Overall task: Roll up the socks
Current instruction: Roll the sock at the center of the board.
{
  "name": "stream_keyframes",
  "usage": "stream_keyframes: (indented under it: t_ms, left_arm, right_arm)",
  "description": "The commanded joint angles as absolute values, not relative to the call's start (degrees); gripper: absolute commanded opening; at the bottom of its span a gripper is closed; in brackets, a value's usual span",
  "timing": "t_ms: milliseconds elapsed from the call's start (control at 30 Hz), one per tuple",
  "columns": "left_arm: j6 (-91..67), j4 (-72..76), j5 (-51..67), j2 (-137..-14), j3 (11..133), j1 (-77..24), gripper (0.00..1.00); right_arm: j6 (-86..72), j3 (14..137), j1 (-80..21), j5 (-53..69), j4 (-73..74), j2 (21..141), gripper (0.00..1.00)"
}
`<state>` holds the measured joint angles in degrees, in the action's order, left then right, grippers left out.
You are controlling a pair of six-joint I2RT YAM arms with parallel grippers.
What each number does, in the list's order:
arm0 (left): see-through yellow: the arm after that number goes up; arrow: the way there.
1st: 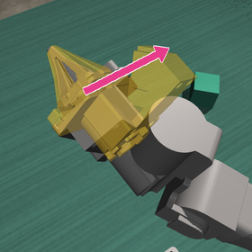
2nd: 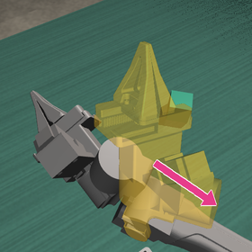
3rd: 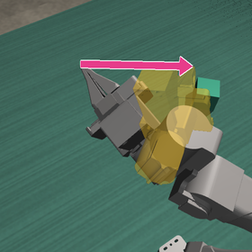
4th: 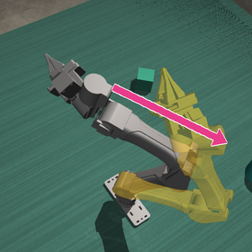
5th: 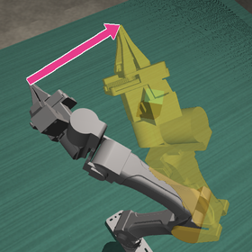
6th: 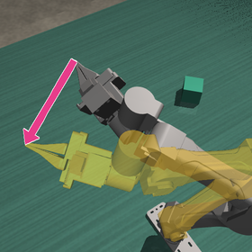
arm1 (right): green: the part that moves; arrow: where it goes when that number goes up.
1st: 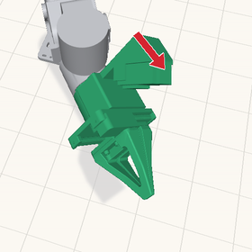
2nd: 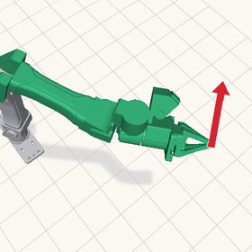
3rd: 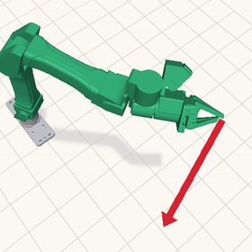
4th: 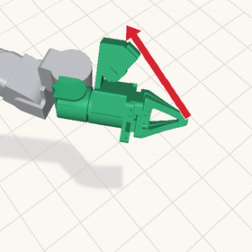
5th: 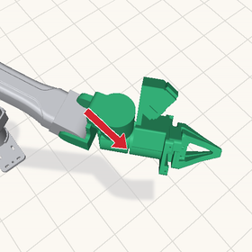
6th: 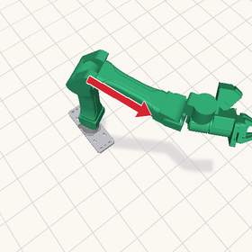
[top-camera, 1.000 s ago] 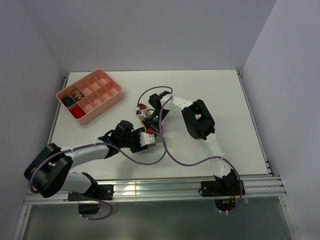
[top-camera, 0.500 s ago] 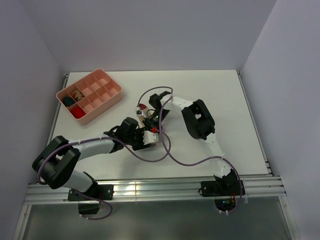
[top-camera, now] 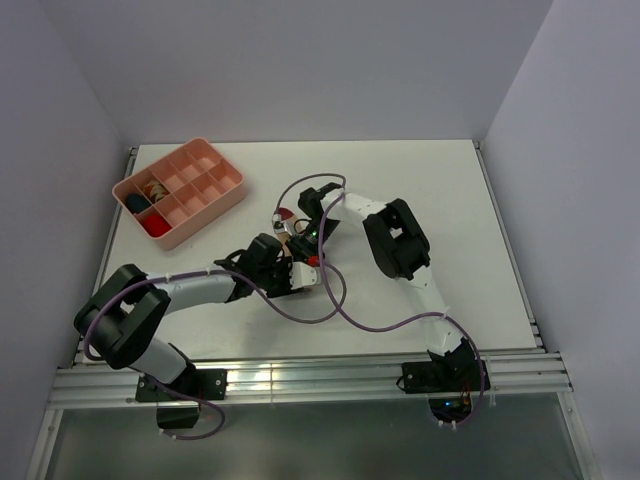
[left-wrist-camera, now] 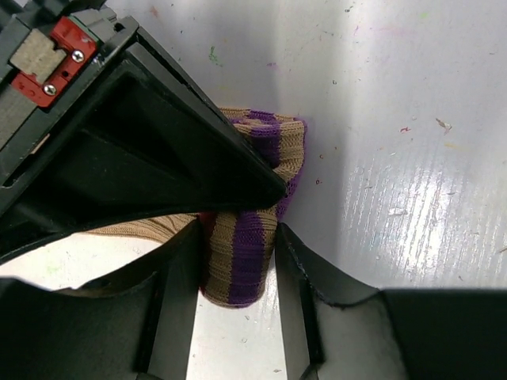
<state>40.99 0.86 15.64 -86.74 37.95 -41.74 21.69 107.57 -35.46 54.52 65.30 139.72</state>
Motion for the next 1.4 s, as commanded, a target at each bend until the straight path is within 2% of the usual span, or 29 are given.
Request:
stream_keyframes:
  t_ms: [0, 33, 133, 167, 200, 233, 267, 367, 500, 567, 700, 900, 1033, 1167, 1367]
  left_arm:
    - [41.0, -4.0, 18.1, -88.3, 39.5, -42.5, 0.42]
    - [41.0, -4.4, 18.1, -89.0, 39.7, -42.5, 0.41]
    - [41.1, -5.8, 18.0, -90.5, 40.7, -42.5, 0.27]
    - [41.2, -6.1, 18.2, -90.8, 41.0, -42.5, 0.15]
    - [41.3, -6.8, 18.6, -91.1, 41.4, -42.5, 0.11]
    - [41.6, -7.2, 18.9, -91.5, 41.5, -42.5, 0.01]
    - [41.7, -7.7, 19.3, -91.8, 42.4, -42.4, 0.0]
    - [42.0, -11.1, 20.8, -93.2, 44.1, -42.3, 0.0]
    - [42.0, -14.3, 22.7, -95.4, 47.3, -41.4, 0.0]
    - [41.9, -15.7, 23.7, -95.8, 48.1, -40.8, 0.0]
    - [41.2, -17.5, 24.7, -96.5, 50.4, -40.1, 0.0]
    - [40.0, -22.3, 26.6, -99.5, 55.3, -39.6, 0.0]
    - [40.7, -27.2, 29.5, -103.2, 59.9, -38.5, 0.0]
    - [41.1, -29.7, 33.0, -104.4, 62.9, -36.4, 0.0]
    - [41.1, -30.4, 38.4, -103.5, 64.4, -33.1, 0.0]
  right_arm:
    - [23.4, 105.1, -35.2, 43.1, 62.6, 143.2, 0.0]
    - [23.2, 105.1, -35.2, 43.0, 62.4, 143.1, 0.0]
    - [23.0, 104.9, -35.2, 43.1, 62.1, 142.8, 0.0]
    - [22.9, 104.9, -35.2, 43.0, 61.9, 142.7, 0.0]
    - [22.8, 104.9, -35.2, 42.9, 61.7, 142.6, 0.0]
    - [22.8, 104.5, -35.2, 42.8, 61.4, 142.2, 0.0]
    - [22.6, 104.2, -35.2, 42.5, 61.1, 141.9, 0.0]
    - [20.5, 101.3, -35.1, 40.8, 57.0, 138.1, 0.02]
    - [15.5, 95.2, -34.4, 40.2, 47.7, 130.4, 0.25]
    - [11.4, 91.2, -33.2, 39.0, 41.2, 124.7, 0.31]
    - [2.5, 85.2, -30.4, 27.7, 30.3, 114.9, 0.42]
    - [-9.0, 77.6, -24.5, 11.6, 20.1, 101.3, 0.46]
    - [-13.0, 66.0, -20.5, 2.2, 10.9, 86.3, 0.5]
    - [-13.5, 55.0, -20.5, -2.3, 4.1, 72.0, 0.5]
    - [-9.9, 40.4, -23.4, -1.6, -2.3, 50.0, 0.5]
